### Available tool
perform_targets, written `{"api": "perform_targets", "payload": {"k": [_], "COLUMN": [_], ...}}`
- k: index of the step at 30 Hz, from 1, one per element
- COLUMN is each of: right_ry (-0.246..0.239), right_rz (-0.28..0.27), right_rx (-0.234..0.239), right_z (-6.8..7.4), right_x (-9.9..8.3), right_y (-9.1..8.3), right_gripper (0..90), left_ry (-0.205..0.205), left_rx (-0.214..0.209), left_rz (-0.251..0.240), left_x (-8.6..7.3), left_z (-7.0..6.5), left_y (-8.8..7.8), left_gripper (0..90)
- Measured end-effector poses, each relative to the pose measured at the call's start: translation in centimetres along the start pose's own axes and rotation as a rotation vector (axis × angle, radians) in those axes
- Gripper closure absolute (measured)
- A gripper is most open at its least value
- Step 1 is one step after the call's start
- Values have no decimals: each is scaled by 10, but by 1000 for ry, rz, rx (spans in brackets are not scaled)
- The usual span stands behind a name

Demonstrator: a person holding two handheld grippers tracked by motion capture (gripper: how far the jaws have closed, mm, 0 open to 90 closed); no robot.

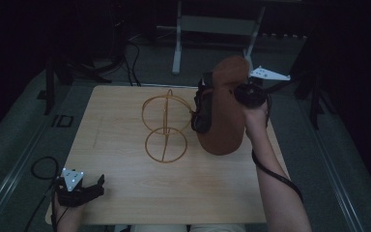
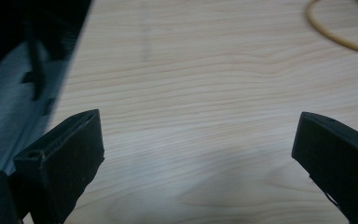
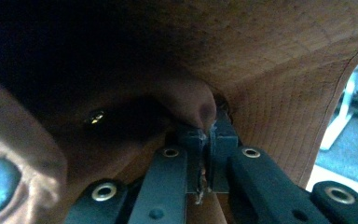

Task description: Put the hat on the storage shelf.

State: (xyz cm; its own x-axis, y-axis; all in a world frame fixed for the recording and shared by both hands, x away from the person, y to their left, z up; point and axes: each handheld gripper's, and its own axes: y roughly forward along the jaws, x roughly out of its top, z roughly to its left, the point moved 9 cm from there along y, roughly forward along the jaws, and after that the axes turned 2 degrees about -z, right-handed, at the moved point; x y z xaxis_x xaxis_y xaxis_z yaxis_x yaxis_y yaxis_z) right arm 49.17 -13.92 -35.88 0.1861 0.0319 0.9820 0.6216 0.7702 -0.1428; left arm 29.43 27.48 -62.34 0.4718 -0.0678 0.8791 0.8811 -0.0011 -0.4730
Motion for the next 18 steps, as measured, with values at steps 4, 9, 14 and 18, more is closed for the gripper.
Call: {"api": "perform_targets", "payload": {"k": [4, 9, 14, 18], "right_ry": [-26, -78, -116, -126], "right_rz": [-5, 67, 170, 206], "right_rx": [8, 67, 141, 177], "right_z": [12, 40, 68, 85], "right_x": [23, 29, 18, 11], "right_y": [14, 44, 70, 84], "right_gripper": [865, 861, 854, 835], "left_ry": [-4, -13, -19, -26], "left_rx": [7, -19, -33, -39], "left_rz": [4, -17, -26, -31], "left_x": [-1, 1, 2, 3], "left_z": [2, 0, -2, -2], "left_y": [0, -1, -3, -3], "left_gripper": [28, 28, 28, 28]}}
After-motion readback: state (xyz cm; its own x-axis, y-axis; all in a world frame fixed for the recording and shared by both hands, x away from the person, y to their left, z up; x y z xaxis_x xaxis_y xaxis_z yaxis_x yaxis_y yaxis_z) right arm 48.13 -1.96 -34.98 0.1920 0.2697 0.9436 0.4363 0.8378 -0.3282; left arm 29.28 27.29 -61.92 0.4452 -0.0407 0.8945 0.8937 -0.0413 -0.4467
